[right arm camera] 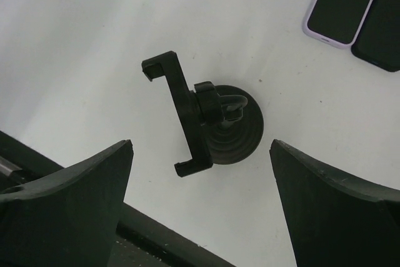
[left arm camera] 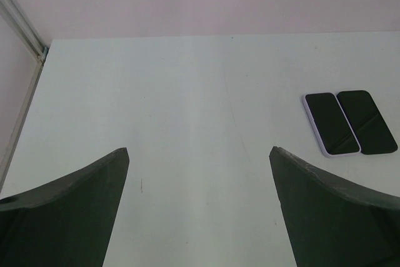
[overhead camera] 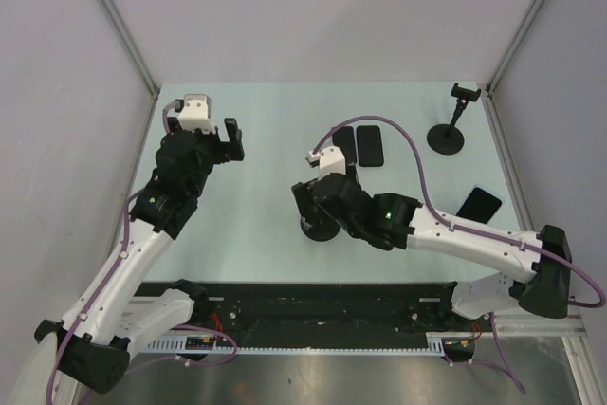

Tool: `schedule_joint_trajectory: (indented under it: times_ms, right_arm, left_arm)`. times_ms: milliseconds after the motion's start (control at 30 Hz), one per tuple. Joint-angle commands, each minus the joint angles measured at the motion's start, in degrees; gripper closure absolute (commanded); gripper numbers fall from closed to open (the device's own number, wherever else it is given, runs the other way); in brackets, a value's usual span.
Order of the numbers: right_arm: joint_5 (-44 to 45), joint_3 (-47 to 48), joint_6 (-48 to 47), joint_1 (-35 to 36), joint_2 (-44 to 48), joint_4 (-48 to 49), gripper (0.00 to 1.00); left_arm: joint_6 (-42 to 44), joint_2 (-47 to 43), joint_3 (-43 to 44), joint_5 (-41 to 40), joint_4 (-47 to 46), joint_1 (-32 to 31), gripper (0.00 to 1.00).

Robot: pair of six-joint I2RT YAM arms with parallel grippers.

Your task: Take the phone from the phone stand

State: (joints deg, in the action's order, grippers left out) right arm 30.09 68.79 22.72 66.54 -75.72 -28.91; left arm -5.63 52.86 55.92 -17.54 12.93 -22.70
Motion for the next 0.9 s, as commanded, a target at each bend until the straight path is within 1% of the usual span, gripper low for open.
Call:
schedule_joint_trajectory:
  times_ms: [0,233,533,633,667,733,767,833,867]
  right_arm:
    - [6.4,0.7,0.9,0.7,-2.3,-0.9,0.05]
    - [10.2,0.6,-0.9,0.7,-2.7,-2.4,0.07]
    - [11.2,0.6,-1.3,0.5,0.5,-7.7,0.13]
    - [11.1,0.7,-0.8,0.4,1.0,-9.2,0.18]
    - [11.1,0.7,-0.7,0.5,1.2,-9.8,0.22]
    - [10.8,0.7,-0.5,0.1,1.4,-10.4,0.28]
    - [10.8,0.7,0.0,0.0,1.5,-11.0,0.34]
    - [10.8,0.7,0.2,-0.3,1.1,-11.4,0.41]
    - [10.7,0.6,0.5,-0.3,0.8,-11.5,0.48]
  left_arm:
    - [-0.5,-0.3,-0.4,0.9,-1.8,0.4,0.00]
    - [-0.6,-0.1,-0.4,1.1,-1.8,0.4,0.00]
    - [-0.6,0.1,-0.4,1.5,-1.8,0.4,0.00]
    - [-0.7,0.1,-0.4,1.8,-1.8,0.3,0.00]
    - [-0.7,0.1,-0.4,1.8,-1.8,0.4,0.00]
    - [-0.7,0.1,-0.4,1.8,-1.8,0.3,0.00]
    - [-0.7,0.1,-0.4,1.8,-1.8,0.4,0.00]
    - [-0.7,0.1,-0.4,1.8,-1.8,0.4,0.00]
    - [-0.7,0.1,-0.4,1.8,-1.9,0.4,0.00]
